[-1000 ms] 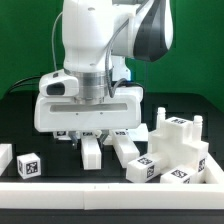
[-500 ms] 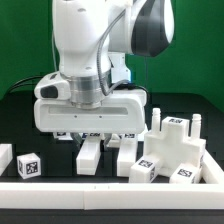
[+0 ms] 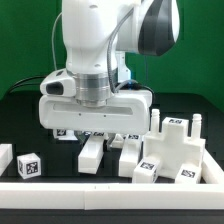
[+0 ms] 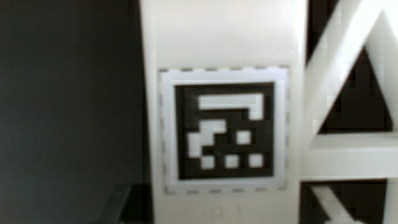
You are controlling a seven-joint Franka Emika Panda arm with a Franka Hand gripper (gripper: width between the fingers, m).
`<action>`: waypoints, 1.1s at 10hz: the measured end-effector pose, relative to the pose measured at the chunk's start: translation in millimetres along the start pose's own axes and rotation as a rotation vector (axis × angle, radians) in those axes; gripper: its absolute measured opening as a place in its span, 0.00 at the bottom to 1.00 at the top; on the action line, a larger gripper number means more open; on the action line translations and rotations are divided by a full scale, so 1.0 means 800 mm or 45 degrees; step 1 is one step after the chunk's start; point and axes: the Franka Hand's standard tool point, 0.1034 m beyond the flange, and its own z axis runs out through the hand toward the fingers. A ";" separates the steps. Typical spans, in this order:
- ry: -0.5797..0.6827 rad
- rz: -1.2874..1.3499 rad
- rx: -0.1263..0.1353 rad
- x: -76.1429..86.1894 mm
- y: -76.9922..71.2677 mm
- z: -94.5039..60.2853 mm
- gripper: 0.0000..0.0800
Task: Assemble chair
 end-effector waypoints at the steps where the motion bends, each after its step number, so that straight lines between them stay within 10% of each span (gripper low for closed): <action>1: -0.007 -0.036 -0.007 -0.009 0.012 0.006 0.36; 8: -0.038 0.016 0.003 -0.033 0.033 0.012 0.36; 10: -0.043 0.018 0.006 -0.033 0.033 0.012 0.67; 11: -0.051 0.027 0.018 -0.031 0.034 0.007 0.67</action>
Offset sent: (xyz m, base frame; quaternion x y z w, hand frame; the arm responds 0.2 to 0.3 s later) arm -0.0406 -0.0069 -0.0058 0.0177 -0.0152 0.0226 0.9995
